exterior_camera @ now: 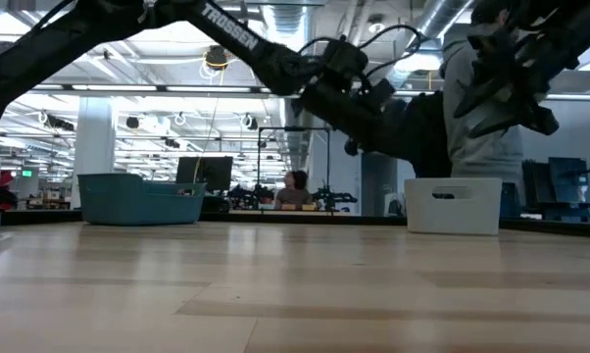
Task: Sort & place blocks by color
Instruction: Adjust the gray bin on the table, then return to Home Position
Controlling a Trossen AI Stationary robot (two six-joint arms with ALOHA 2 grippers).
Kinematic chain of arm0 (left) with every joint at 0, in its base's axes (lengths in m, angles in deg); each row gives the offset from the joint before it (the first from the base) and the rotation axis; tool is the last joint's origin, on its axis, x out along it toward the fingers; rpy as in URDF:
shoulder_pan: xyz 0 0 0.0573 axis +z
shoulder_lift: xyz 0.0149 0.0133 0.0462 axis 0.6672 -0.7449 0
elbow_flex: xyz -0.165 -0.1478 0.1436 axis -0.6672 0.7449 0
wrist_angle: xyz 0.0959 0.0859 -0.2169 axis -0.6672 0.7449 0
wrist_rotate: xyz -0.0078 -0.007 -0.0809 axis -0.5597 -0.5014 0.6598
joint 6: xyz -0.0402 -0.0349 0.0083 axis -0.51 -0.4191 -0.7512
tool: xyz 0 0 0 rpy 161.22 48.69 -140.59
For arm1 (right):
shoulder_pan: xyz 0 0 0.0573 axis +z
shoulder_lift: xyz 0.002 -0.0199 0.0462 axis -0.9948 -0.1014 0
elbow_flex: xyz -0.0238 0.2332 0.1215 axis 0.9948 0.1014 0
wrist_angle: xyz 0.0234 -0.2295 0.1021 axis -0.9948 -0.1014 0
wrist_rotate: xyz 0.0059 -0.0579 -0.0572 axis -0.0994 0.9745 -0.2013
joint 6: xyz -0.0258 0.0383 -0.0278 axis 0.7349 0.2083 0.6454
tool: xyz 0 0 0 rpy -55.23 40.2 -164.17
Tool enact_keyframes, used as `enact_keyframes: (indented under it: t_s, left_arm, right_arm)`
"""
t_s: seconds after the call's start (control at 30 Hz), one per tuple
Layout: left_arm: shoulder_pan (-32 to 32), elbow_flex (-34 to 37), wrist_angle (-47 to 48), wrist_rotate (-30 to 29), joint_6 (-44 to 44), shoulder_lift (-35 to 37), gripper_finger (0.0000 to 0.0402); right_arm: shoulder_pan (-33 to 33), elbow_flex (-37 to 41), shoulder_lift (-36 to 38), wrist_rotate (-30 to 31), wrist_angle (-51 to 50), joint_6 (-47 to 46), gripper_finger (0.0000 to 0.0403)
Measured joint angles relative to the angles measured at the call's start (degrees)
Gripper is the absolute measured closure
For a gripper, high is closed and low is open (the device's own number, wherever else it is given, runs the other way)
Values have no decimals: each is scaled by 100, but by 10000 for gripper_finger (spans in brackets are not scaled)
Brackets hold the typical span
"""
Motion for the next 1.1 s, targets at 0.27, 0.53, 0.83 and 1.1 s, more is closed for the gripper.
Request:
enact_keyframes:
  t_s: [0.27,0.53,0.83,1.1]
  left_arm:
    - [327,-533,1442,-6,285,702,185]
    - [729,-535,2508,189,336,1149,224]
    - [892,1496,1766,685,81,2520,273]
    - [886,3969,136,521,-640,4534,296]
  right_arm:
    - [-544,30,-912,810,-180,282,214]
    - [-1155,26,-1863,679,-523,644,279]
    - [-1370,28,-1381,736,-1010,1158,294]
    - [-931,28,-344,364,77,1833,295]
